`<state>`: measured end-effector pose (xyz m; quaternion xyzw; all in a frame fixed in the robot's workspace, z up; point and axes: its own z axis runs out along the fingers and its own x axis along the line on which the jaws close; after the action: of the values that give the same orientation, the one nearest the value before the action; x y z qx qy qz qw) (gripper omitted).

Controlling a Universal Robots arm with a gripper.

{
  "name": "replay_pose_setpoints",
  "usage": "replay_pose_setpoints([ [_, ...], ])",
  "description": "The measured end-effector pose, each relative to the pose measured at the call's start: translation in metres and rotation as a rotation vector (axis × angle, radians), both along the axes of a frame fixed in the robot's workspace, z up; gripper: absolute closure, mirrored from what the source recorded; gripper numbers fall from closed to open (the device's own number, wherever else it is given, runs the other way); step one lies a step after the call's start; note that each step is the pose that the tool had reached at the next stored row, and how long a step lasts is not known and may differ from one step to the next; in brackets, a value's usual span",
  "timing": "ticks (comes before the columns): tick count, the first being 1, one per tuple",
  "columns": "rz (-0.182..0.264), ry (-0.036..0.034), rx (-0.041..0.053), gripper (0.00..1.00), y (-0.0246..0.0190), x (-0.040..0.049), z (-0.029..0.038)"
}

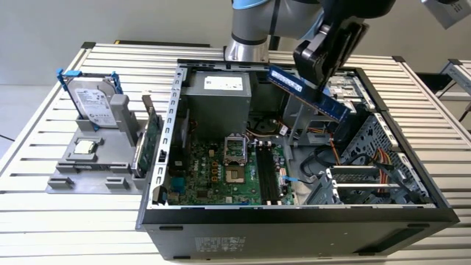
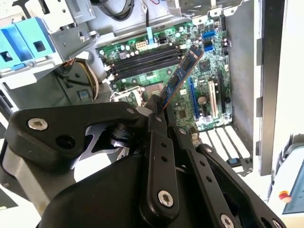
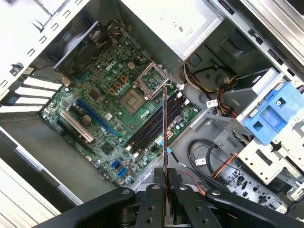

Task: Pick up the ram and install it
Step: 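Insert the ram into the slot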

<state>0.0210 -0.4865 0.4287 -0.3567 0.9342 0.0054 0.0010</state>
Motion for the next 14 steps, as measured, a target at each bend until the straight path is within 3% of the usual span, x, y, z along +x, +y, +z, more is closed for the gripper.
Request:
replay_pose_setpoints([
  [14,-0.150,0.0000,0.0000,1.00,0.0000,0.0000,-0.0015],
])
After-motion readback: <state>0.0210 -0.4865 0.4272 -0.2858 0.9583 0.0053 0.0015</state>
